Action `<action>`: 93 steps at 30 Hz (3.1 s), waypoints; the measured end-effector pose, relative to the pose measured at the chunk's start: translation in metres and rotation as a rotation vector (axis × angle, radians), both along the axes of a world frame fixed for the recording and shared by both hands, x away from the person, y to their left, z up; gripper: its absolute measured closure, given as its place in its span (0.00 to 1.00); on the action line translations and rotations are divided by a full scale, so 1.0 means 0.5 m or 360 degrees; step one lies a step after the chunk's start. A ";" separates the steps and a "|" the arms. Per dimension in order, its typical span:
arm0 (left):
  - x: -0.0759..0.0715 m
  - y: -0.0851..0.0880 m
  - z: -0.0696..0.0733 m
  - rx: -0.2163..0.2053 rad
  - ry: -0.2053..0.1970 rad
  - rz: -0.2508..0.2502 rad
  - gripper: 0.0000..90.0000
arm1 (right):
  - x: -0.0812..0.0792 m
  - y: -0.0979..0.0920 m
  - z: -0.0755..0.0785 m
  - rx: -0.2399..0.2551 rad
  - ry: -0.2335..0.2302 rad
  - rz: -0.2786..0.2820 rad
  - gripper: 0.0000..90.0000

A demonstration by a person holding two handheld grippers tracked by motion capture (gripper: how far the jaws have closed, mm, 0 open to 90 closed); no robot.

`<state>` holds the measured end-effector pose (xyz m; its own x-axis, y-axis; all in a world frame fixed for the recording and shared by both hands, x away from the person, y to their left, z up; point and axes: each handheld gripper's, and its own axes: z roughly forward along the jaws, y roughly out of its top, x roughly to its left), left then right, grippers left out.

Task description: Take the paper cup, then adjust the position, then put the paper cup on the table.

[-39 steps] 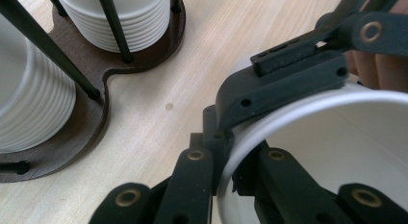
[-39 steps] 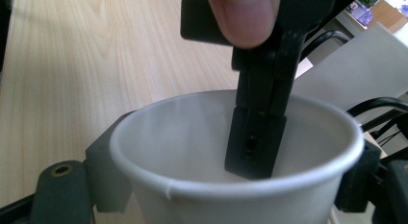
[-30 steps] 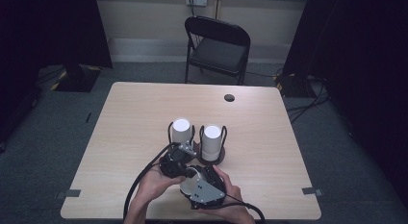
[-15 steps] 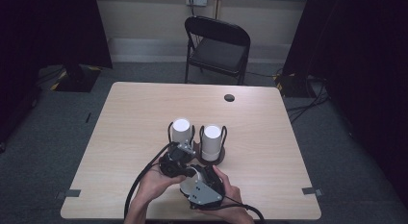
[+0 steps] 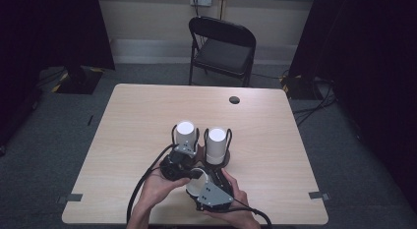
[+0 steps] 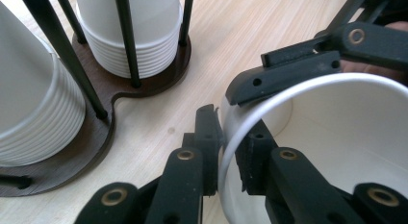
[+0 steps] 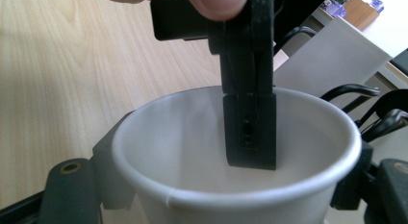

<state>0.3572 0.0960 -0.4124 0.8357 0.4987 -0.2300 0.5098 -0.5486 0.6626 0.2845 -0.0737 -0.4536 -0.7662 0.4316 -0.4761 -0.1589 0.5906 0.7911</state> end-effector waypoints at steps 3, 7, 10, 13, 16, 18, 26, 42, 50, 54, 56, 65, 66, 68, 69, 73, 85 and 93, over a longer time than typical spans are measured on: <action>-0.004 0.003 -0.006 -0.0077 -0.0019 0.0015 0.90 | 0.000 -0.002 0.001 0.0025 0.0008 -0.0009 0.26; -0.007 0.008 -0.011 -0.0110 -0.0036 0.0054 0.88 | 0.004 -0.006 0.001 0.0084 0.0035 -0.0028 0.26; -0.011 0.012 -0.011 -0.0143 -0.0062 0.0089 0.86 | 0.005 -0.009 -0.001 0.0089 0.0042 -0.0040 0.26; -0.017 0.019 -0.013 -0.0198 -0.0077 0.0123 0.85 | 0.006 -0.013 -0.001 0.0115 0.0058 -0.0056 0.26; -0.027 0.024 -0.020 -0.0236 -0.0110 0.0150 0.84 | 0.008 -0.018 0.000 0.0150 0.0083 -0.0053 0.27; -0.031 0.028 -0.023 -0.0267 -0.0135 0.0167 0.83 | 0.009 -0.020 0.000 0.0170 0.0100 -0.0062 0.27; -0.047 0.029 -0.035 -0.0331 -0.0276 0.0273 0.74 | 0.015 -0.029 -0.003 0.0220 0.0153 -0.0086 0.27; -0.059 0.041 -0.054 -0.0487 -0.0324 0.0338 0.55 | 0.022 -0.050 -0.003 0.0347 0.0241 -0.0133 0.27; -0.063 0.051 -0.062 -0.0518 -0.0361 0.0453 0.36 | 0.026 -0.060 -0.010 0.0368 0.0291 -0.0154 0.27; -0.064 0.055 -0.064 -0.0523 -0.0399 0.0473 0.31 | 0.031 -0.067 -0.010 0.0373 0.0305 -0.0198 0.28; -0.066 0.059 -0.067 -0.0534 -0.0407 0.0505 0.29 | 0.034 -0.069 -0.011 0.0363 0.0321 -0.0213 0.28; -0.073 0.076 -0.087 -0.0473 -0.0472 0.0591 0.22 | 0.043 -0.107 -0.010 0.0491 0.0344 -0.0300 0.28; -0.074 0.076 -0.089 -0.0467 -0.0477 0.0605 0.22 | 0.044 -0.112 -0.009 0.0495 0.0348 -0.0312 0.28; -0.074 0.078 -0.094 -0.0459 -0.0489 0.0624 0.22 | 0.048 -0.120 -0.008 0.0509 0.0350 -0.0339 0.28; -0.075 0.079 -0.096 -0.0454 -0.0499 0.0635 0.22 | 0.050 -0.124 -0.008 0.0518 0.0344 -0.0348 0.28; -0.079 0.083 -0.108 -0.0383 -0.0546 0.0685 0.23 | 0.059 -0.140 -0.007 0.0564 0.0354 -0.0391 0.28; -0.088 0.099 -0.141 -0.0357 -0.0668 0.0906 0.18 | 0.083 -0.180 0.002 0.0631 0.0372 -0.0483 0.29; -0.095 0.111 -0.154 -0.0352 -0.0787 0.1131 0.17 | 0.099 -0.200 0.007 0.0668 0.0373 -0.0548 0.29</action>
<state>0.3099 0.1515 -0.4893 0.3754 0.9236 -0.0777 0.3088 -0.0456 0.9500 0.3342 -0.1738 -0.4499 -0.6128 0.7889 -0.0454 0.1938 0.2058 0.9592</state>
